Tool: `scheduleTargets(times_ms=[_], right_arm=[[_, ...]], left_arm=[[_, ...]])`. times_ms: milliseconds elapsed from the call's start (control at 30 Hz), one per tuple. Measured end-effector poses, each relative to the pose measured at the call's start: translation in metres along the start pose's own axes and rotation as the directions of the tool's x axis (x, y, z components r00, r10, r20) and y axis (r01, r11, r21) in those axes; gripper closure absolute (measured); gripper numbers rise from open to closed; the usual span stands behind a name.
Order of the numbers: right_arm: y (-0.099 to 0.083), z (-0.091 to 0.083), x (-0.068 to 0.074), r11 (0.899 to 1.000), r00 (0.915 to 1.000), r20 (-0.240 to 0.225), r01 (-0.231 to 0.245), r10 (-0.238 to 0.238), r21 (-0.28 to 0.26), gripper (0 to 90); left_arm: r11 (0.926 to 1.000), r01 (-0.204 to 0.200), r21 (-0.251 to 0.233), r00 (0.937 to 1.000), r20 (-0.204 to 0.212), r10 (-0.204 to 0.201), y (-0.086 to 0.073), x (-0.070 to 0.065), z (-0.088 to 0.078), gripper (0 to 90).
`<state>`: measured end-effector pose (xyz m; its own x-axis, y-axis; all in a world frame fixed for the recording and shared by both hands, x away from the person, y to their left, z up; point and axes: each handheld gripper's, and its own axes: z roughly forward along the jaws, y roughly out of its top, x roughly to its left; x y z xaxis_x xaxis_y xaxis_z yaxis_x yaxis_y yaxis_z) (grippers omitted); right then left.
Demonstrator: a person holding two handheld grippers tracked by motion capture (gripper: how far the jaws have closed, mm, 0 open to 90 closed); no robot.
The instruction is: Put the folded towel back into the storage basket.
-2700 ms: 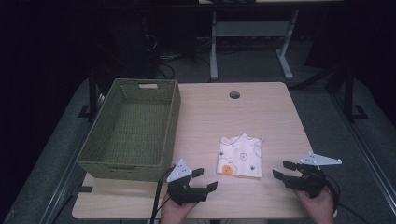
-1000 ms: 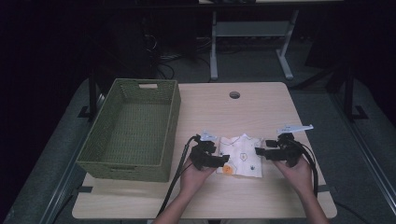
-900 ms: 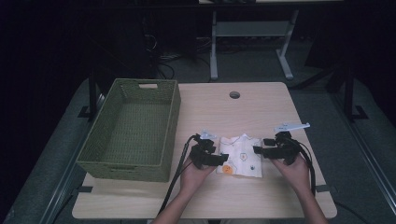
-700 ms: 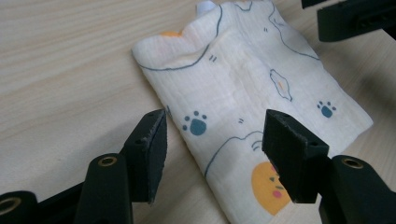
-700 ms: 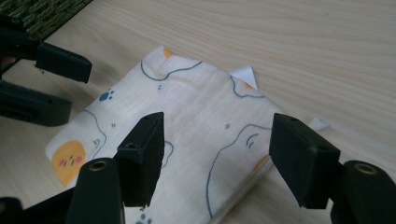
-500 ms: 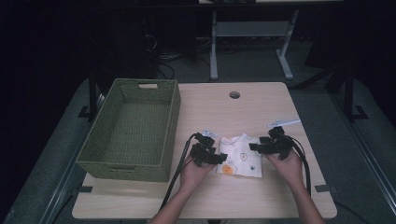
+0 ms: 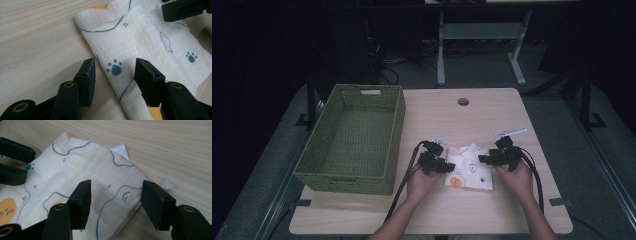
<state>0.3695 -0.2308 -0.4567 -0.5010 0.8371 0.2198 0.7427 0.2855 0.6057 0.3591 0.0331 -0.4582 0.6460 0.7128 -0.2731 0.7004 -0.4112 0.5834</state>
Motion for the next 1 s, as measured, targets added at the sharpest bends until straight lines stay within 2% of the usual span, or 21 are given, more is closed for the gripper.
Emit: scheduleTargets(times_ms=[100, 200, 367, 400, 500, 600, 700, 733, 833, 1000], right_arm=[[0.000, 0.002, 0.002, 1.000, 0.9997, 0.023, 0.008, -0.008, 0.010, 44.5], [0.000, 0.005, 0.003, 1.000, 0.9989, 0.043, 0.018, -0.019, 0.023, 49.0], [-0.002, 0.004, 0.001, 1.000, 0.9977, 0.066, -0.017, 0.016, 0.014, 61.3], [-0.002, 0.004, 0.001, 1.000, 0.9977, 0.066, -0.017, 0.016, 0.014, 61.3], [-0.002, 0.006, 0.003, 1.000, 0.9978, 0.063, -0.023, 0.022, 0.010, 70.3], [-0.002, 0.007, 0.003, 0.999, 0.9982, 0.043, -0.041, 0.041, 0.004, 75.1], [-0.003, 0.007, -0.003, 0.996, 0.9958, -0.011, -0.091, 0.091, -0.009, 79.9], [-0.003, 0.007, -0.003, 0.996, 0.9958, -0.011, -0.091, 0.091, -0.009, 79.9], [-0.005, 0.007, -0.010, 0.989, 0.9855, -0.082, -0.150, 0.149, -0.015, 81.8], [-0.005, 0.006, -0.013, 0.981, 0.9727, -0.144, -0.189, 0.182, -0.037, 82.5]], left_arm=[[0.9996, -0.024, 0.012, 0.9997, -0.002, 0.024, 0.001, -0.003, 0.002, 59.4], [0.9995, -0.029, 0.013, 0.9996, 0.003, 0.029, 0.002, -0.003, 0.004, 66.7], [0.9996, -0.017, 0.022, 0.9995, 0.025, 0.016, 0.003, 0.002, 0.004, 78.8], [0.9996, -0.017, 0.022, 0.9995, 0.025, 0.016, 0.003, 0.002, 0.004, 80.3], [0.9997, 0.007, 0.023, 0.9985, 0.054, -0.009, 0.003, 0.004, 0.005, 83.5], [0.9997, 0.018, 0.018, 0.9975, 0.068, -0.019, 0.003, 0.005, 0.006, 85.4], [0.9990, 0.043, 0.007, 0.9948, 0.092, -0.044, 0.002, 0.009, 0.006, 86.2], [0.9990, 0.043, 0.007, 0.9948, 0.092, -0.044, 0.002, 0.009, 0.006, 86.2], [0.9989, 0.048, 0.003, 0.9940, 0.098, -0.048, 0.001, 0.010, 0.005, 86.4], [0.9990, 0.044, -0.001, 0.9945, 0.095, -0.043, 0.002, 0.011, 0.002, 86.5]])
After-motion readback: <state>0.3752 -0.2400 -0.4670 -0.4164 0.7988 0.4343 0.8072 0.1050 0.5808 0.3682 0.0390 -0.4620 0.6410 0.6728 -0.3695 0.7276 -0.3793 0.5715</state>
